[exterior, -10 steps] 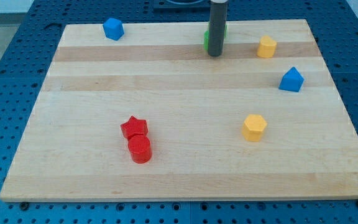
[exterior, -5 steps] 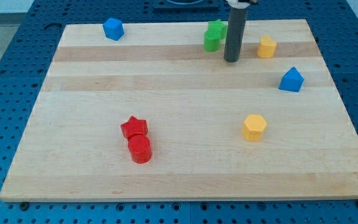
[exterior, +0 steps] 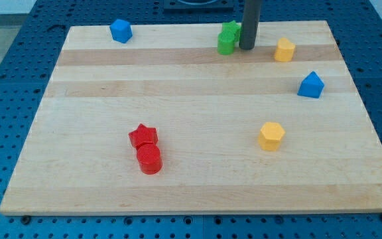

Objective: Point at yellow heart

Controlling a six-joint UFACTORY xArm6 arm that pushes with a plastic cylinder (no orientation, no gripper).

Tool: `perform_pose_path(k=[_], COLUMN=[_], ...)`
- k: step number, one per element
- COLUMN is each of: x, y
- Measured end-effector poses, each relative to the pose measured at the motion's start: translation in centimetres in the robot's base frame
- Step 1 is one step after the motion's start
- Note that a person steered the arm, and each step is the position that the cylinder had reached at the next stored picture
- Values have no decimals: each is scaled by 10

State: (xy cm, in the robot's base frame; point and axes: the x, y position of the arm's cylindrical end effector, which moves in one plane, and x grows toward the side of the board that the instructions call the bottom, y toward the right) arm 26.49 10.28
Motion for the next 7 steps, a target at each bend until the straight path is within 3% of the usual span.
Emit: perform_pose_path(k=[2,5,7], x=[-22,-22,-3], y=[23,79,86])
